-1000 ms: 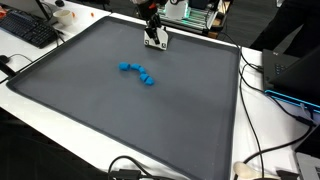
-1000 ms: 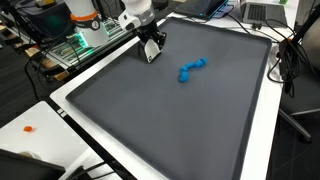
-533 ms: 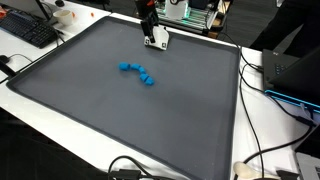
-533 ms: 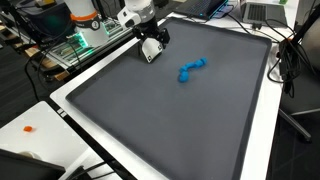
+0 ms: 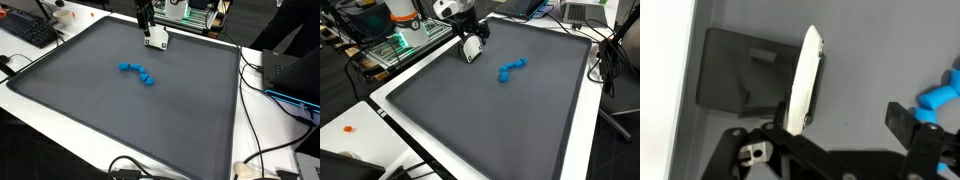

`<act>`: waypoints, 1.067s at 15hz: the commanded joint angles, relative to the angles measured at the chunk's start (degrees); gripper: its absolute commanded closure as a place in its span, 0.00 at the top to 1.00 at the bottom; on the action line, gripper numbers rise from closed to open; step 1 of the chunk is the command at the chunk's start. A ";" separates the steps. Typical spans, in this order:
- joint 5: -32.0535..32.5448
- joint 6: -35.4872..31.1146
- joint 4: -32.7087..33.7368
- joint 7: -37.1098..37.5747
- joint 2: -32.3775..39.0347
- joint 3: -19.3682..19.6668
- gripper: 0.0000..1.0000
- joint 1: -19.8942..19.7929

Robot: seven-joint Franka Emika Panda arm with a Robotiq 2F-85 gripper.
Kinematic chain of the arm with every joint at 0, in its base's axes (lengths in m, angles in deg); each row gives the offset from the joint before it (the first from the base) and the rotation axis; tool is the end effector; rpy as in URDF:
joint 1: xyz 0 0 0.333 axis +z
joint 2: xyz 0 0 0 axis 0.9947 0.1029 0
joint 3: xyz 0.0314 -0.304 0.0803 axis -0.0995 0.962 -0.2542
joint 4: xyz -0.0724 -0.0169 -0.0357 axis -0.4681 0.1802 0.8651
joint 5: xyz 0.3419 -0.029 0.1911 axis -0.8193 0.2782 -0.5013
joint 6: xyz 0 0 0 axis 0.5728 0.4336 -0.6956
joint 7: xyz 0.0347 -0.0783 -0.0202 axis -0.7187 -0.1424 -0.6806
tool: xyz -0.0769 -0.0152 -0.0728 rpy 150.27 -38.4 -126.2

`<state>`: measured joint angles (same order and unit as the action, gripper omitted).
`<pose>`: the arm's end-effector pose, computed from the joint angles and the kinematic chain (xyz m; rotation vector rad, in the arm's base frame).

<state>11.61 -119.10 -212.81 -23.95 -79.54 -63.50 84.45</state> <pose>0.4223 -0.0030 0.2681 -2.3355 1.7521 0.1807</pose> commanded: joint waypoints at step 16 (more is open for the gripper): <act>22.64 15.97 15.74 -13.37 -6.97 -3.82 1.00 -0.71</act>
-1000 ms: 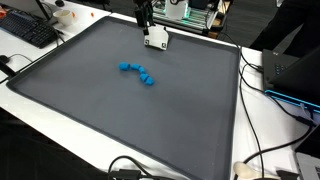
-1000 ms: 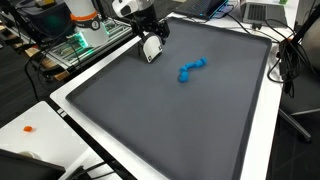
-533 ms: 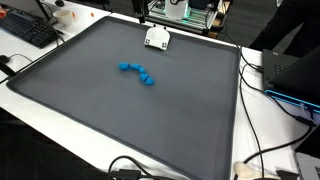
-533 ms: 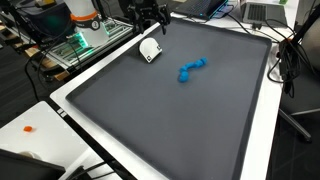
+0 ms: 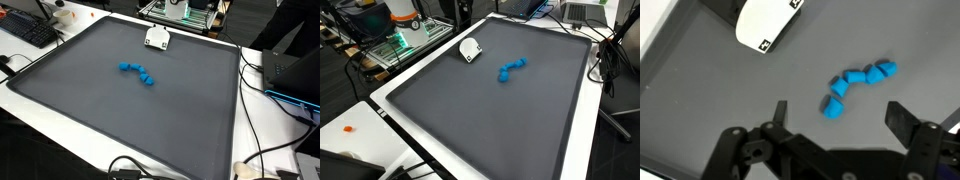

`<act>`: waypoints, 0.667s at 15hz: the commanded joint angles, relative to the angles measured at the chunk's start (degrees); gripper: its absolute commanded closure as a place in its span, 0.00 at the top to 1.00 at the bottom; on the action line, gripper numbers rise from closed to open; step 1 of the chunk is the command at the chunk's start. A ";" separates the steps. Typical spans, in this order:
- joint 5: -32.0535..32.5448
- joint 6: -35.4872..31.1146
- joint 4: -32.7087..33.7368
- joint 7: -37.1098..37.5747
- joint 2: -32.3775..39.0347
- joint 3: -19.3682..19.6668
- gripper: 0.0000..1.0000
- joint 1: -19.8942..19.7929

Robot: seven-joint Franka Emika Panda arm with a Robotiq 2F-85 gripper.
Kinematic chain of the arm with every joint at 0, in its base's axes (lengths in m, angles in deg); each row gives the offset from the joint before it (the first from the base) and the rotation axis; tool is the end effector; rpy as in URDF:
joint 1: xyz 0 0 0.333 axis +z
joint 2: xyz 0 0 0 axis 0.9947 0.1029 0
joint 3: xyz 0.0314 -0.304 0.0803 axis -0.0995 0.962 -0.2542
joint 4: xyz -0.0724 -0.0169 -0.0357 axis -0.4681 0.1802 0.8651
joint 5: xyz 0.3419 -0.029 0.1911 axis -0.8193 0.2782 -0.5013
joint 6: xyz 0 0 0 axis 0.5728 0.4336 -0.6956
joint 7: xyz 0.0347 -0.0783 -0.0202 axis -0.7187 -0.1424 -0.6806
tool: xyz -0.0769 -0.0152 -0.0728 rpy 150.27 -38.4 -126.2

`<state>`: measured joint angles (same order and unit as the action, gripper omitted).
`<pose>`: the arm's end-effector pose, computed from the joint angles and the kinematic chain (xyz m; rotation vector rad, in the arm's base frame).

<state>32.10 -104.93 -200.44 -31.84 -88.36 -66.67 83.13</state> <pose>0.4671 0.0206 0.4047 -2.8008 1.1803 -0.1131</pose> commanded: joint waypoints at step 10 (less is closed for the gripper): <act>1.76 0.03 9.51 -25.08 5.50 -1.39 1.00 2.40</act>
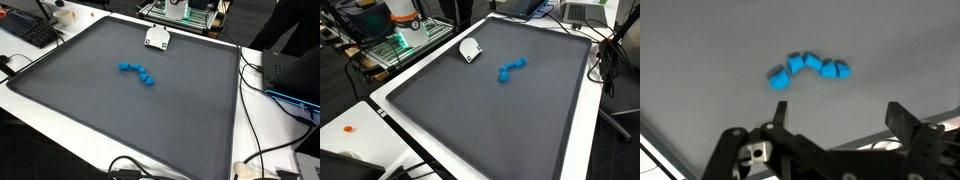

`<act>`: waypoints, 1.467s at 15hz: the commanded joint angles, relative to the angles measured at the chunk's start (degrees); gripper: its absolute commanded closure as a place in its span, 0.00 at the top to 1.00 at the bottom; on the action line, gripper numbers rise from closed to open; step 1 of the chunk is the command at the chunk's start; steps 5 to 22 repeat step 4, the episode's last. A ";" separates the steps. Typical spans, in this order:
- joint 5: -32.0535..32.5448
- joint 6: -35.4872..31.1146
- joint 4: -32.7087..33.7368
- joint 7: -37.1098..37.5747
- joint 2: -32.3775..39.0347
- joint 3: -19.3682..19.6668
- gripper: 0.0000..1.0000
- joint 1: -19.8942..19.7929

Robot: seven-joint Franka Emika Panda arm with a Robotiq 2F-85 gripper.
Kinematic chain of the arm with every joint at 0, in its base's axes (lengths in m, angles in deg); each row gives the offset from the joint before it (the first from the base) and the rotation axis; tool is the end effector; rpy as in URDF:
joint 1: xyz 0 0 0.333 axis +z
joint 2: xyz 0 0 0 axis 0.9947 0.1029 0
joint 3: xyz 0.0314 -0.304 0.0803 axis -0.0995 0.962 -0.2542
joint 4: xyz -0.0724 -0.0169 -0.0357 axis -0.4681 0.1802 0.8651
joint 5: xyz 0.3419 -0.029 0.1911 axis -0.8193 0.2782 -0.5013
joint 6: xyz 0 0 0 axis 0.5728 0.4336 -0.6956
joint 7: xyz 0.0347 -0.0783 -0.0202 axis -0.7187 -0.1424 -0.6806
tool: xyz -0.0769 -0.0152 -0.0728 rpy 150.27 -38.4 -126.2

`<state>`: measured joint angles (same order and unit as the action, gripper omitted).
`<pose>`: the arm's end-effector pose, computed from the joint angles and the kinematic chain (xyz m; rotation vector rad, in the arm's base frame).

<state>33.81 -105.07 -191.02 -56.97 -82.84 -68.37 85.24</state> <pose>0.5123 0.0565 0.4342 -3.0230 0.4123 -0.2518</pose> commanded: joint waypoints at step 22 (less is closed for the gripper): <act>0.05 0.11 0.71 -1.82 0.65 0.37 1.00 0.44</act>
